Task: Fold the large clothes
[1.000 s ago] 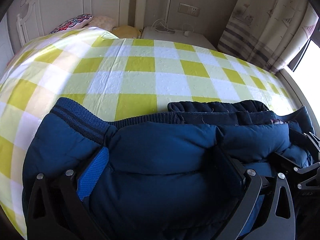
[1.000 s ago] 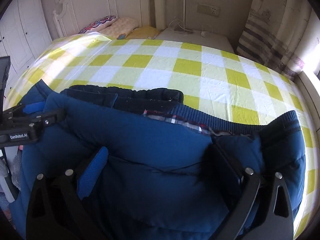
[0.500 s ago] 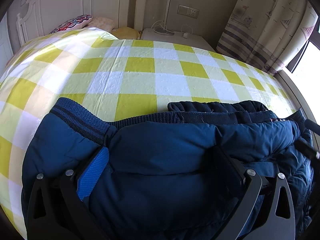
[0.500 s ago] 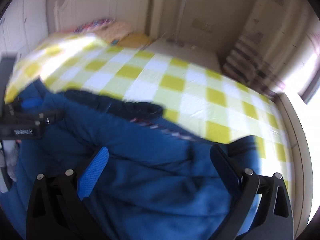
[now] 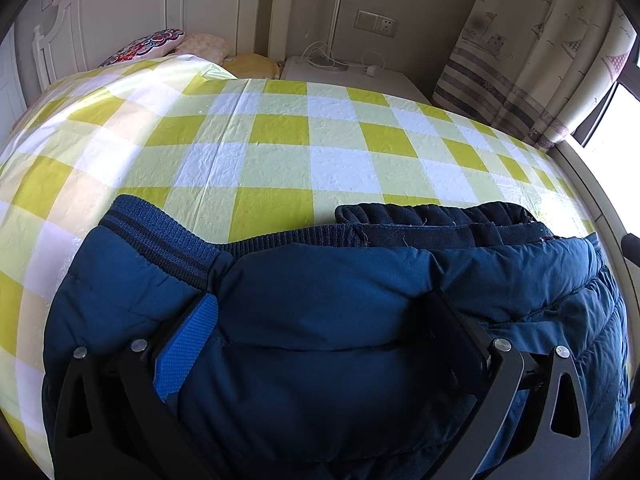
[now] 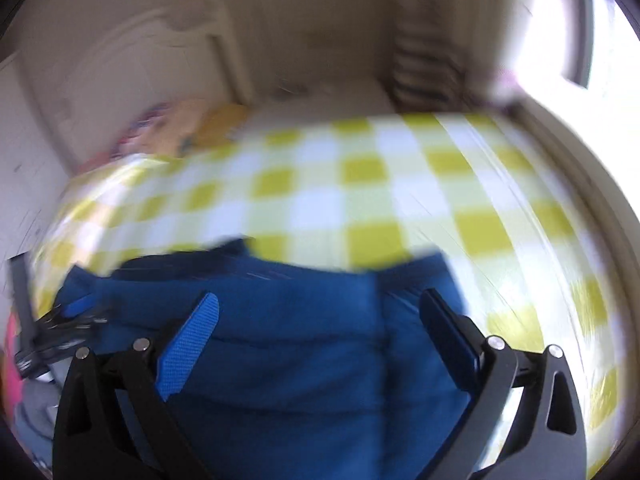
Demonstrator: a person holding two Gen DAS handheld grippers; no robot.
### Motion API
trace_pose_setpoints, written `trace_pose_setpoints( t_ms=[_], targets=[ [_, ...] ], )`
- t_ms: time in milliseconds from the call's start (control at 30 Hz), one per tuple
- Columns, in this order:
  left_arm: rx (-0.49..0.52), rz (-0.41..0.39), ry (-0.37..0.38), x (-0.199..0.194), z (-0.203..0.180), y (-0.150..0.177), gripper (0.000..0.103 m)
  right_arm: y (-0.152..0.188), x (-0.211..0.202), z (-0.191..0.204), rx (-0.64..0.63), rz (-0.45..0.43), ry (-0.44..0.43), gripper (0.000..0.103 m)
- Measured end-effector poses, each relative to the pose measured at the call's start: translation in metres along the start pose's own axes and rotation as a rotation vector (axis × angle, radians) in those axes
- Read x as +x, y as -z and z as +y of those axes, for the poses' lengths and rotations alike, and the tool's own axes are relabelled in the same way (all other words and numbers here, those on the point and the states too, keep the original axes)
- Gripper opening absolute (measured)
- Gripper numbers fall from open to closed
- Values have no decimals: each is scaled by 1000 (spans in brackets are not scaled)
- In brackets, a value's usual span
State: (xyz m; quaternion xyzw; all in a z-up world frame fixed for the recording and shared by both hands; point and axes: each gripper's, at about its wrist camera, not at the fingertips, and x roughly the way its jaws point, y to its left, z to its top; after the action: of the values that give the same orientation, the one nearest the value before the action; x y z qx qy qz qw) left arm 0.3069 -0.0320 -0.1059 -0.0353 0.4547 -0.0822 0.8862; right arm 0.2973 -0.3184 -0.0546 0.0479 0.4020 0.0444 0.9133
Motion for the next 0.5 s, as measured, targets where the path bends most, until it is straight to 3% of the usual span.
trace_pose_setpoints(
  t_ms=[67, 100, 133, 200, 267, 500],
  targets=[
    [-2, -3, 3, -1, 0, 0, 99, 2, 16, 22, -117, 10, 51, 100],
    [-3, -3, 4, -1, 0, 0, 99, 8, 37, 24, -156, 50, 114, 100],
    [-9, -7, 14, -2, 1, 0, 99, 17, 62, 16, -139, 126, 121, 101],
    [-13, -7, 18, -2, 2, 0, 99, 15, 64, -5, -19, 126, 20, 100],
    [-3, -4, 4, -1, -1, 0, 99, 14, 63, -17, 31, 124, -20, 100],
    [18, -9, -27, -2, -4, 1, 99, 13, 65, -8, -9, 114, 23, 100]
  ],
)
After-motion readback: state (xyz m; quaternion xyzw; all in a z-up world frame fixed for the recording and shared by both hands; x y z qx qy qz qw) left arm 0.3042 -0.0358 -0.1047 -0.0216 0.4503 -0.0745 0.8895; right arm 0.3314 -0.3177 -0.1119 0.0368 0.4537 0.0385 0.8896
